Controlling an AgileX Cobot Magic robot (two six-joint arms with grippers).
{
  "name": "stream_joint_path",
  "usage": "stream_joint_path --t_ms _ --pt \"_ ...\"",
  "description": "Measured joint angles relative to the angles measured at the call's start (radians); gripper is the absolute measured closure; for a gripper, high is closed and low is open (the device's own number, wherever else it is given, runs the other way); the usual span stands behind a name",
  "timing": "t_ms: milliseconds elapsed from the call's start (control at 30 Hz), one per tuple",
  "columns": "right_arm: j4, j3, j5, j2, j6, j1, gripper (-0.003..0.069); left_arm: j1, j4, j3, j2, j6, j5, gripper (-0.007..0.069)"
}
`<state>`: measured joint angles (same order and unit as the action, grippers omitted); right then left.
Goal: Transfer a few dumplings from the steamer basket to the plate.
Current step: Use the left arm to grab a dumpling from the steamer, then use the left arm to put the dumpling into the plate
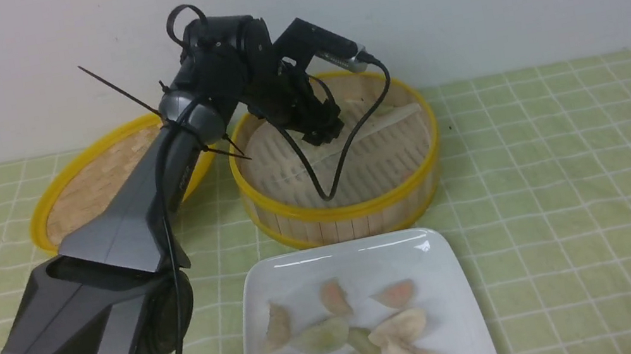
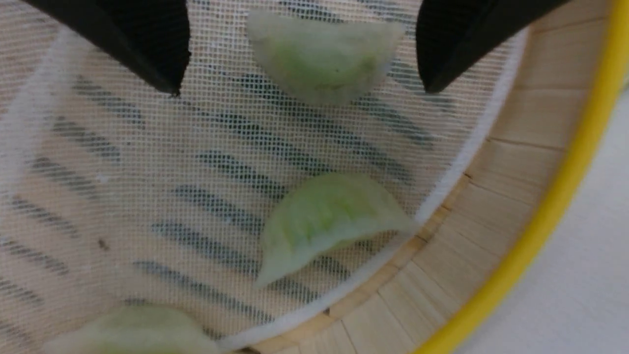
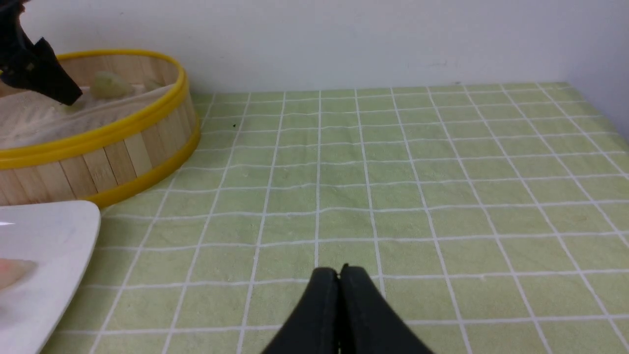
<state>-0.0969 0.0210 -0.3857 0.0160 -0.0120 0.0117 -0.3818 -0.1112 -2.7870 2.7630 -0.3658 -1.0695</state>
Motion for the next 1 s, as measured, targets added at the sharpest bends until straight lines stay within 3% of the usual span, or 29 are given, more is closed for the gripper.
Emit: stream_joint_path --t_ms 200,300,533,667,867,1000 --pt "0.0 0.0 0.0 0.0 0.0 0.0 0.0673 0.0 -0.004 0.0 0.017 0.075 0.004 0.0144" --pt "0.0 0.0 0.0 0.0 0.0 0.0 0.0673 0.0 0.022 -0.009 0.018 0.106 -0.001 0.029" --pt "-0.005 0.003 0.02 0.0 0.012 0.0 0.0673 0.002 0.07 -0.085 0.0 0.118 -0.165 0.0303" --pt "-0.045 0.008 0.093 0.0 0.04 0.0 0.0673 0.002 0.074 -0.085 -0.078 0.12 -0.185 0.0303" --pt "-0.206 0.008 0.268 0.0 0.136 0.0 0.0673 0.002 0.055 -0.05 -0.318 0.151 -0.186 0.0303" --pt "-0.309 0.008 0.373 0.0 0.17 0.0 0.0673 -0.012 0.013 0.124 -0.532 0.181 -0.186 0.0303"
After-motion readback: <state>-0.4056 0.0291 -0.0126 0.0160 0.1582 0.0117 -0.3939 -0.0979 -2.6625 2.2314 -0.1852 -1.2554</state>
